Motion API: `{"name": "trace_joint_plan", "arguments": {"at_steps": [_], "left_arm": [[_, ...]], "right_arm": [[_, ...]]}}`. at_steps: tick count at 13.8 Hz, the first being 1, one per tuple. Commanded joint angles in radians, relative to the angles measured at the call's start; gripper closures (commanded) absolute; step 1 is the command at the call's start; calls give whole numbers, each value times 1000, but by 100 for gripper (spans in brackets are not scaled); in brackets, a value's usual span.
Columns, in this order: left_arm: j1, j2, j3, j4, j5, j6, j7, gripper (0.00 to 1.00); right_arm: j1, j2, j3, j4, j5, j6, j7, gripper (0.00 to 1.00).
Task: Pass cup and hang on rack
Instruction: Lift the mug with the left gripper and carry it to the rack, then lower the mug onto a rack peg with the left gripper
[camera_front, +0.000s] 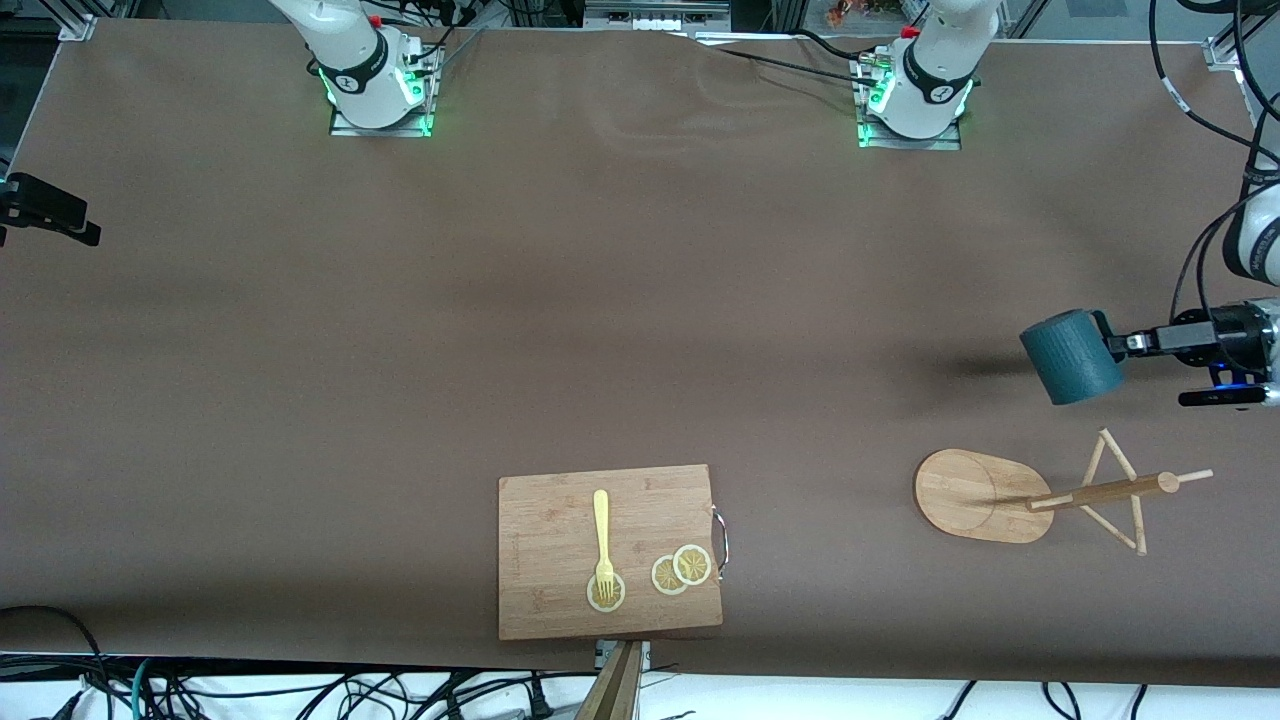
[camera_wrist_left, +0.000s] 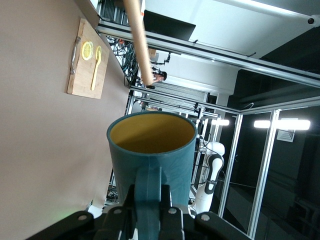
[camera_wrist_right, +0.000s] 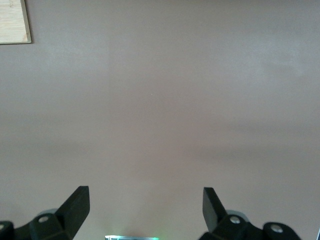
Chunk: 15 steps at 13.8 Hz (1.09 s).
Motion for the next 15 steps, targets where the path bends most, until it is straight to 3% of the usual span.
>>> {"name": "trace_joint_plan", "arguments": {"at_steps": [1, 15], "left_arm": [[0, 89, -10, 136, -69, -10, -101, 100], [-28, 132, -10, 185, -121, 143, -172, 100]], "right_arm": [[-2, -7, -3, -10, 9, 8, -14, 0], [-2, -7, -3, -10, 9, 10, -14, 0]]}}
